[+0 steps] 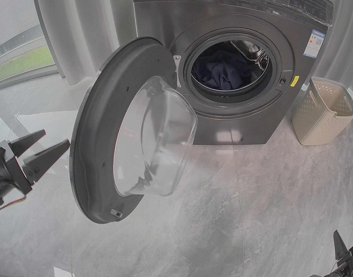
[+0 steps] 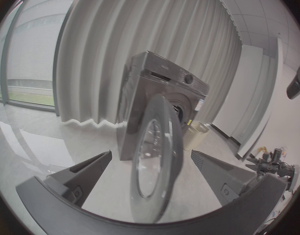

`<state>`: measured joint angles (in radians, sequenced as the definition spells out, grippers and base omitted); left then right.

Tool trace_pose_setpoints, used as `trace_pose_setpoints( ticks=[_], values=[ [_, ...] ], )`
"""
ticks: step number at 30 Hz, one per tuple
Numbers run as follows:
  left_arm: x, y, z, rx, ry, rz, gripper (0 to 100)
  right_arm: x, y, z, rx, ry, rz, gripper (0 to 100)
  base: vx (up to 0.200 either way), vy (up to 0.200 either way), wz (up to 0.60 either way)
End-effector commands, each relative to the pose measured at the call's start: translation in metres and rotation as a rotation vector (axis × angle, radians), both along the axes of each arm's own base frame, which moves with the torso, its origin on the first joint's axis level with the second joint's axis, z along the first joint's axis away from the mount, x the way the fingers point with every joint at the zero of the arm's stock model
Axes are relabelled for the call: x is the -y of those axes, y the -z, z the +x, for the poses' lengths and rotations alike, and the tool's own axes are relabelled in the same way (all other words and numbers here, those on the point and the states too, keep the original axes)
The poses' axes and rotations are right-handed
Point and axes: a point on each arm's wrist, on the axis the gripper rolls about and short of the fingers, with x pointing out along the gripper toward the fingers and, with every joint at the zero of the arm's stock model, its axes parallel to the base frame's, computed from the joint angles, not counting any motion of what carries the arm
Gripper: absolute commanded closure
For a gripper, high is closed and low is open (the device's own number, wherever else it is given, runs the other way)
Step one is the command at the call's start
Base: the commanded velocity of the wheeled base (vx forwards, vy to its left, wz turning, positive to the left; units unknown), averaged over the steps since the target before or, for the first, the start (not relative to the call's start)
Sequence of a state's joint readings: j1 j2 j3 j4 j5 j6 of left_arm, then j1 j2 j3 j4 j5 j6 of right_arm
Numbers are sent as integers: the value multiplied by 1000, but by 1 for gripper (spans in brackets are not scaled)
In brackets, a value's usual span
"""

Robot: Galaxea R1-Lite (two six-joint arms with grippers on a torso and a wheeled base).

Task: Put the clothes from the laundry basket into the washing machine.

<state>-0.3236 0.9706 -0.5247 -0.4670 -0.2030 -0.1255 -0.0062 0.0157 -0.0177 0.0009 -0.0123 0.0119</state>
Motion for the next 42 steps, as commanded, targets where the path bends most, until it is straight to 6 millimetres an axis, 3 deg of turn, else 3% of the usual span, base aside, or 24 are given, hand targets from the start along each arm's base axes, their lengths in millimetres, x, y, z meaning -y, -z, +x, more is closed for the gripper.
trace_pose_setpoints(
  ticks=[1, 5, 12, 23, 32, 42],
  values=[
    [-13, -11, 6, 37, -114, -7, 0, 0, 5, 0, -4, 0, -1, 0, 0, 0, 0],
    [-12, -4, 12, 4, -120, 13, 0, 0, 5, 0, -3, 0, 0, 0, 0, 0, 0],
    [-4, 11, 41, -91, -104, 56, 0, 0, 5, 0, -3, 0, 0, 0, 0, 0, 0],
    [33, 15, 62, -73, 49, 47, 0, 0, 5, 0, -3, -6, -6, 0, 0, 0, 0],
    [71, 13, 93, -42, 104, 35, 0, 0, 5, 0, -3, -8, -9, 0, 0, 0, 0],
    [137, 18, 131, -9, 165, 20, 0, 0, 5, 0, -3, -8, -7, 0, 0, 0, 0]
  ],
)
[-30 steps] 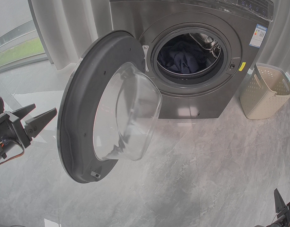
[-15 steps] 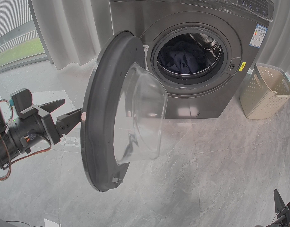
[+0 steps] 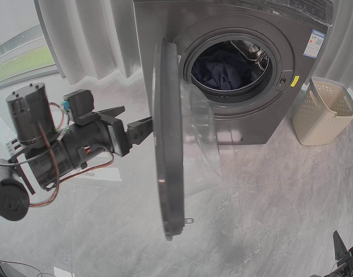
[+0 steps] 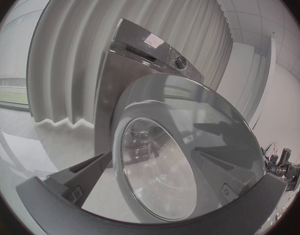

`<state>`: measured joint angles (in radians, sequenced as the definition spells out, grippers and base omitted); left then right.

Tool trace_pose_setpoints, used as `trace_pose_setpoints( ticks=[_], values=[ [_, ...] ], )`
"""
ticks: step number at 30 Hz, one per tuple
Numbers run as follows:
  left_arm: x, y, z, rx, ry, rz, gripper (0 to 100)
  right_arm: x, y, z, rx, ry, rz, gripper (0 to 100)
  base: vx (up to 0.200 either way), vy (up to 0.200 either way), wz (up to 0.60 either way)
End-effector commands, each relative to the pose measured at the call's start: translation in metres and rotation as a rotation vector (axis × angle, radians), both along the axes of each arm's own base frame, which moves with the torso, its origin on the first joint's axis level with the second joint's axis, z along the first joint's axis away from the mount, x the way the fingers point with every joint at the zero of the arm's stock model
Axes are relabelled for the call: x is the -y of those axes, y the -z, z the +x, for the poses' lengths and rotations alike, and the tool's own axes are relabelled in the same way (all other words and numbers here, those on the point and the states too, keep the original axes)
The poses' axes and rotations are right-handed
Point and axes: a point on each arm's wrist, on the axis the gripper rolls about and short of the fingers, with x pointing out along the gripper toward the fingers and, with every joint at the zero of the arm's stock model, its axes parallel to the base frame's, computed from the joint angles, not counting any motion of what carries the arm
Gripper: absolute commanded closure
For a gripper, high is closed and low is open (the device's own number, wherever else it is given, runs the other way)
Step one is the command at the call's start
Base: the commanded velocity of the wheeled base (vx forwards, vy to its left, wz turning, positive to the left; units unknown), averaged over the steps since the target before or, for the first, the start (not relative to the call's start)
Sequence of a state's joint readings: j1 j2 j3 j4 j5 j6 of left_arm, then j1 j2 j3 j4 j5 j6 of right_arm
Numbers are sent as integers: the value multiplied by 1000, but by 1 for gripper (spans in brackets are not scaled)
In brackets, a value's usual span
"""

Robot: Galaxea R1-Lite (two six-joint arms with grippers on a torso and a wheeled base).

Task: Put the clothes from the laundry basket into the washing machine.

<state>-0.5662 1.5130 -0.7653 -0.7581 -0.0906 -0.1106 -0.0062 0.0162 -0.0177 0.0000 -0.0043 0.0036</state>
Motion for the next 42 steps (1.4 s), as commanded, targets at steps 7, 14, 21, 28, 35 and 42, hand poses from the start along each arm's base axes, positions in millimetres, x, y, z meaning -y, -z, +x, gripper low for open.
trace_pose_setpoints(
  ticks=[7, 14, 21, 28, 35, 42],
  values=[
    [68, 11, 56, 49, 41, -35, 0, 0, 5, 0, -3, 0, 1, 0, 0, 0, 0],
    [102, -3, 101, 125, 45, -107, 0, 0, 5, 0, -3, 0, 1, 0, 0, 0, 0],
    [139, -4, 154, 191, -78, -252, 0, 0, 5, 0, -3, 0, -1, 0, 0, 0, 0],
    [136, -5, 165, 179, -165, -295, 0, 0, 5, 0, -3, 0, 1, 0, 0, 0, 0],
    [86, -34, 92, 79, -159, -251, 0, 0, 5, 0, -3, 0, 1, 0, 0, 0, 0],
    [3, -28, -38, 22, -76, -183, 0, 0, 5, 0, -3, 0, -1, 0, 0, 0, 0]
  ],
)
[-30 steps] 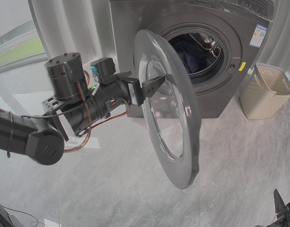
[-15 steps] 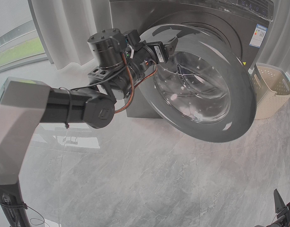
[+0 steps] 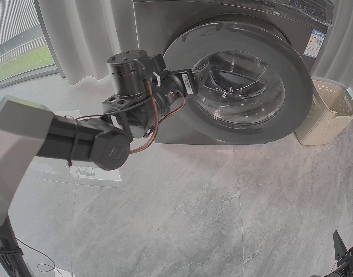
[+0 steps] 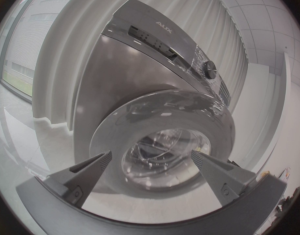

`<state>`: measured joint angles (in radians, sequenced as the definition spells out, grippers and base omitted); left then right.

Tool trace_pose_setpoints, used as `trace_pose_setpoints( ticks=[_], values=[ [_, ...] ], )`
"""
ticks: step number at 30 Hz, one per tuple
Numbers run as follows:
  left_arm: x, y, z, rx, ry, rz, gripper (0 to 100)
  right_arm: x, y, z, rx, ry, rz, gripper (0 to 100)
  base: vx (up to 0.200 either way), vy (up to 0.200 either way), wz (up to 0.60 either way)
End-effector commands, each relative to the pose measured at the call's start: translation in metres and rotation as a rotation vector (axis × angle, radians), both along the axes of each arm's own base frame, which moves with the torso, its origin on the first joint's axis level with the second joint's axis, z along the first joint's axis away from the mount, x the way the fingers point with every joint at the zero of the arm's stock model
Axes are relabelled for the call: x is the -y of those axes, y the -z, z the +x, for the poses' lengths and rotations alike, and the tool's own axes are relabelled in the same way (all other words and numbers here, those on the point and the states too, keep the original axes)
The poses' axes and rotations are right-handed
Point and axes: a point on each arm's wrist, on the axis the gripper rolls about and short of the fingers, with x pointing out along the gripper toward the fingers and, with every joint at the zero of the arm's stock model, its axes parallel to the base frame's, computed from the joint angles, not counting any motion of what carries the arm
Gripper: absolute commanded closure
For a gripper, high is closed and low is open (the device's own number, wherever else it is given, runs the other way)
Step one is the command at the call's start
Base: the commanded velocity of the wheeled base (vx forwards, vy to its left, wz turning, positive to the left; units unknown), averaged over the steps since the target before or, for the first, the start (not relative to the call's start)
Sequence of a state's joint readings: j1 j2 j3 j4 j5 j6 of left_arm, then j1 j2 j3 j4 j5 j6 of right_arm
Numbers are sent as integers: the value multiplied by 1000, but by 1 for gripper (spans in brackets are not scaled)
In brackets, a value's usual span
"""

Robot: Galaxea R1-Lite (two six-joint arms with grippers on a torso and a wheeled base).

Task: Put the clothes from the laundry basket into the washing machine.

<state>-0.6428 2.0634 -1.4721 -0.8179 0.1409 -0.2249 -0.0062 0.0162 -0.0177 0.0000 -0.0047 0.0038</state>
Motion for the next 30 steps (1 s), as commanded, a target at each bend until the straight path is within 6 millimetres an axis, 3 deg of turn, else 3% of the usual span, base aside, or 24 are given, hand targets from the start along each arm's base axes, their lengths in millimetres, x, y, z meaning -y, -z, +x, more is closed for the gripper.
trace_pose_setpoints(
  ticks=[1, 5, 8, 13, 22, 26, 30],
  values=[
    [-120, -8, -177, -79, 71, 62, 0, 0, 5, 0, -3, 0, 1, 0, 0, 0, 0],
    [-173, 26, -236, -100, 49, 80, 0, 0, 5, 0, -3, 0, -1, 0, 0, 0, 0],
    [-206, 54, -264, -92, -33, 97, 0, 0, 5, 0, -3, 0, -1, 0, 0, 0, 0],
    [-235, 79, -298, -29, -158, 86, 0, 0, 5, 0, -3, 0, -1, 0, 0, 0, 0],
    [-254, 136, -347, -56, -339, 134, 0, 0, 5, 0, -3, 0, 1, 0, 0, 0, 0],
    [-254, 168, -362, -156, -403, 270, 0, 0, 5, 0, -3, 0, -1, 0, 0, 0, 0],
    [-253, 171, -368, -156, -479, 238, 0, 0, 5, 0, -3, 0, 1, 0, 0, 0, 0]
  ],
)
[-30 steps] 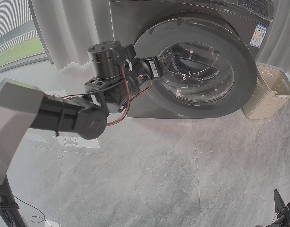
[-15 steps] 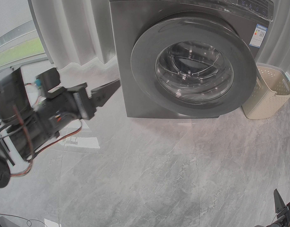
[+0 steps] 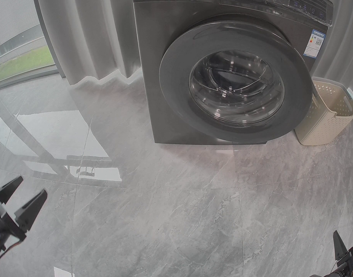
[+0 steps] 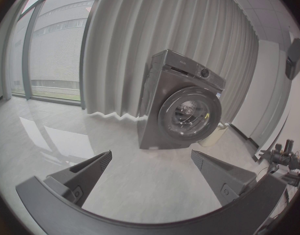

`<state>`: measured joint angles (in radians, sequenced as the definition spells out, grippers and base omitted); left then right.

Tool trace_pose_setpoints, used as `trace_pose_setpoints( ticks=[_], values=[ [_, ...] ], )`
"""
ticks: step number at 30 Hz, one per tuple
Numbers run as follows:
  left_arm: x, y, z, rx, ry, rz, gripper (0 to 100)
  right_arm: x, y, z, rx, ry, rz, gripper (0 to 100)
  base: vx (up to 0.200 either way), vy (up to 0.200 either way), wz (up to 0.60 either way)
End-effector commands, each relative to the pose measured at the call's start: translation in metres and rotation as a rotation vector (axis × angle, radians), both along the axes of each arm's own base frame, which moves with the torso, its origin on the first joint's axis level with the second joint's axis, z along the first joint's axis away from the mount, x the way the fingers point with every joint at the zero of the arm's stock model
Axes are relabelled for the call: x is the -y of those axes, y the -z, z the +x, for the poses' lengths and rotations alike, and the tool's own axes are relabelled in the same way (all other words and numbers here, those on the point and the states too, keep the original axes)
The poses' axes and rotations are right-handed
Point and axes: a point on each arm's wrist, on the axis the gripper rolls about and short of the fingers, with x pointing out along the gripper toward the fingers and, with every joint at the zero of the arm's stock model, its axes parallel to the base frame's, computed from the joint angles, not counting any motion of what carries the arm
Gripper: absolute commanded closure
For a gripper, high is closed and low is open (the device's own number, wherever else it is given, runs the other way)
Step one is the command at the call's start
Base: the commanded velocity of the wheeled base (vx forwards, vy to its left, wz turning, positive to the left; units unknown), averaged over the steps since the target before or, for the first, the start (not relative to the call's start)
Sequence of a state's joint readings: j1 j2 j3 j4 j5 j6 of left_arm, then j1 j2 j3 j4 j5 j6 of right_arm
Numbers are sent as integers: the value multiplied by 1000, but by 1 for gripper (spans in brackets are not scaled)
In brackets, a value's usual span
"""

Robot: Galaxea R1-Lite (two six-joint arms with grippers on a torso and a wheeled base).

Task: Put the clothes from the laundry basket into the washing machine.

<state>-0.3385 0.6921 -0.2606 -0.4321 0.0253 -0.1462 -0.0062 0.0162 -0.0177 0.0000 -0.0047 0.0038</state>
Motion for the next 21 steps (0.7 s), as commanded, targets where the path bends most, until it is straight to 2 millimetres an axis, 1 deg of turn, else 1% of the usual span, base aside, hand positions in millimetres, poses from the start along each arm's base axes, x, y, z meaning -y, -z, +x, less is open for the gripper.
trace_pose_setpoints(
  ticks=[1, 2, 3, 9, 21],
  values=[
    [-19, 105, -81, 18, -289, 71, 0, 0, 5, 0, -3, 0, 1, 0, 0, 0, 0],
    [-19, 105, -81, 18, -289, 71, 0, 0, 5, 0, -3, 0, 1, 0, 0, 0, 0],
    [-20, 105, -81, 14, -346, 62, 0, 0, 5, 0, -3, 0, 1, 0, 0, 0, 0],
    [-23, 104, -81, 67, -464, 41, 0, 0, 5, 0, -3, 0, 1, 0, 0, 0, 0],
    [-25, 104, -81, 66, -544, 117, 0, 0, 5, 0, -3, 0, 1, 0, 0, 0, 0]
  ],
)
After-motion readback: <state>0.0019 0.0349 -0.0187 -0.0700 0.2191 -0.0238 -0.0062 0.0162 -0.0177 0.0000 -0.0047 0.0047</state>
